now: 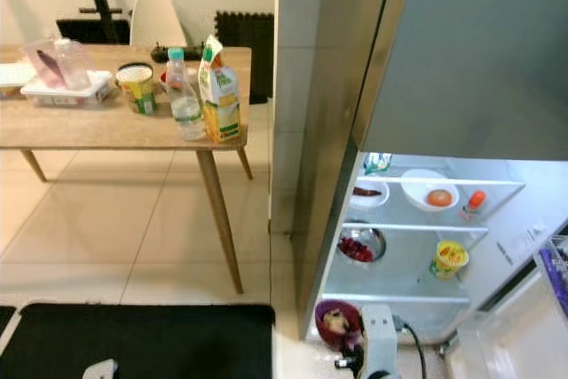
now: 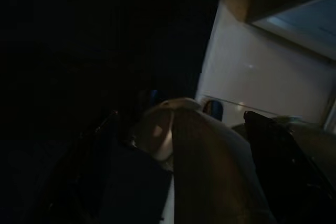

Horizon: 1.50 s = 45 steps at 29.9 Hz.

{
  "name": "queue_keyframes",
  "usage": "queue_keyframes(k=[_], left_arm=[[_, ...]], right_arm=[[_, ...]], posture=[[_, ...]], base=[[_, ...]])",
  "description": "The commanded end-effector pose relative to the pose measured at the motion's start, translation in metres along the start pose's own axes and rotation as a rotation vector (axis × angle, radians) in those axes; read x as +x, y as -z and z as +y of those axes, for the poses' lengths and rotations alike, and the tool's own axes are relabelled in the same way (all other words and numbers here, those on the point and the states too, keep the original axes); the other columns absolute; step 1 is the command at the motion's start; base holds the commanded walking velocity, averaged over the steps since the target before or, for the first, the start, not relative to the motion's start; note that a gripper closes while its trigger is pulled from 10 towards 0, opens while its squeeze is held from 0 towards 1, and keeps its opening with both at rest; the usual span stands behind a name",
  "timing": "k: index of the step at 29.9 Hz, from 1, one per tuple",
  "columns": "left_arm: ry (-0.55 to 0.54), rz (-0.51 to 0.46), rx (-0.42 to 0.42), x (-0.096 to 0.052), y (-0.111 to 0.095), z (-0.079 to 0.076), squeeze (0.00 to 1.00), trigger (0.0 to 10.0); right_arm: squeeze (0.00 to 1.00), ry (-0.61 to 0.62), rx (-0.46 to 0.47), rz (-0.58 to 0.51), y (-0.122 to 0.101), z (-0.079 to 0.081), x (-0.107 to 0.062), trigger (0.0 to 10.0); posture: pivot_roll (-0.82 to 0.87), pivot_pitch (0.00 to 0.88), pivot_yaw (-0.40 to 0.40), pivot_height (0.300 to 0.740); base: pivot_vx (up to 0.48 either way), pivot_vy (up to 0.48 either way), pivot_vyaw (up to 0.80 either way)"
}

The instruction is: Restocking fridge

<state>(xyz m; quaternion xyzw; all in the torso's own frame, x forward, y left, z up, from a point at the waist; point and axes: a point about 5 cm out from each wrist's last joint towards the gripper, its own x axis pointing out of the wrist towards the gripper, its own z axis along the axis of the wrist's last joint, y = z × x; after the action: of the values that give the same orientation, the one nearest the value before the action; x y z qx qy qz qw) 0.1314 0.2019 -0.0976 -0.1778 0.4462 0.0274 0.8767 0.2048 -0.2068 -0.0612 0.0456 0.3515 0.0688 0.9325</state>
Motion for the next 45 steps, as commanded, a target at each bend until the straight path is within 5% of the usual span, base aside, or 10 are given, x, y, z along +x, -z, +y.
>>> queue_keyframes(k=[1, 24, 37, 39, 45], left_arm=[[0.003, 0.023, 0.004, -0.002, 0.006, 0.001, 0.0, 10.0], [0.002, 0.038, -0.007, -0.002, 0.009, 0.001, 0.0, 10.0], [0.016, 0.037, -0.005, -0.002, 0.009, -0.001, 0.0, 10.0], [0.051, 0.002, 0.032, 0.001, 0.001, -0.007, 0.0, 10.0], [0.095, -0.058, 0.065, 0.006, -0.015, -0.015, 0.0, 10.0]], right_arm=[[0.0, 0.013, -0.014, -0.036, -0.009, -0.003, 0.001, 10.0], [0.0, -0.001, -0.071, -0.039, -0.013, -0.002, 0.002, 10.0], [0.0, -0.092, -0.111, -0.229, -0.065, 0.009, 0.014, 10.0], [0.0, -0.156, -0.101, -0.344, -0.094, 0.016, 0.017, 10.0], [0.0, -0.211, -0.1, -0.411, -0.111, 0.023, 0.018, 10.0]], posture=[[-0.04, 0.0, -0.023, 0.74], [-0.04, 0.0, -0.023, 0.74], [-0.05, 0.0, -0.026, 0.74], [-0.04, 0.0, -0.027, 0.74], [-0.04, 0.0, -0.029, 0.74]], base=[[0.0, -0.42, 0.0], [0.0, -0.341, 0.0], [0.0, 0.0, 0.0], [0.0, 0.0, 0.0], [0.0, 0.0, 0.0]])
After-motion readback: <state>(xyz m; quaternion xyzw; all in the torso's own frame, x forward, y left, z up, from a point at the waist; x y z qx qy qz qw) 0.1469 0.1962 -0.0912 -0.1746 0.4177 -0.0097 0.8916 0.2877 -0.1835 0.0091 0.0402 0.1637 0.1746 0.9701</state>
